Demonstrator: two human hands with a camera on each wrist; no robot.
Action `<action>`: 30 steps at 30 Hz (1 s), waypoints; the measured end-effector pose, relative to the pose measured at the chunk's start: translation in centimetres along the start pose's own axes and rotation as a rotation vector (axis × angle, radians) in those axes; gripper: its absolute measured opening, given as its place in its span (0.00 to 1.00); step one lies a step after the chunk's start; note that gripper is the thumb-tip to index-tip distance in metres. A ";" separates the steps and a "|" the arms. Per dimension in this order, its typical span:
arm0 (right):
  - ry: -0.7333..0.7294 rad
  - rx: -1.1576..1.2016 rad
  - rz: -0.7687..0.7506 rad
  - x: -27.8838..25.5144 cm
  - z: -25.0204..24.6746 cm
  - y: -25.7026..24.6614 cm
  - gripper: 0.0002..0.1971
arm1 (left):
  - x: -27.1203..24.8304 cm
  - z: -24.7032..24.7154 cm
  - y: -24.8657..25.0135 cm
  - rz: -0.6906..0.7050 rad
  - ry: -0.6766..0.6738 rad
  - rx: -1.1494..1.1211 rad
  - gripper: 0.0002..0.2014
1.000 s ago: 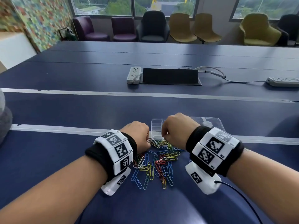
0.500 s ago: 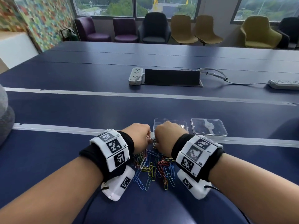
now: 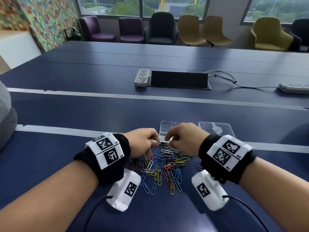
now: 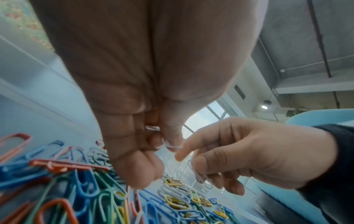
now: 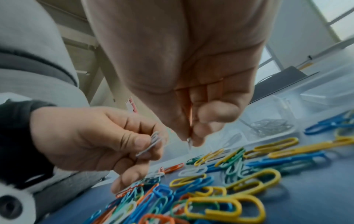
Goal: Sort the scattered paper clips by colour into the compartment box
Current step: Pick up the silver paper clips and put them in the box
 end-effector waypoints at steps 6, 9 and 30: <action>-0.019 -0.076 0.005 0.3 0.1 0.7 0.15 | -0.2 0.0 0.1 -0.036 0.029 -0.431 0.12; -0.013 -0.151 -0.006 0.3 0.7 0.0 0.11 | -0.5 0.5 0.5 -0.040 -0.008 -0.583 0.12; -0.062 -0.217 -0.104 0.4 2.3 -1.3 0.08 | -1.9 0.2 1.1 0.019 0.003 0.733 0.06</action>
Point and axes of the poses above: each hand's wrist, its own x-axis towards the middle knuckle, its own z-axis out of the palm, y = z × x, the point moved 8 cm from there along x, towards the middle knuckle, and after that the axes turned 7 degrees about z, right-handed, at the moved point
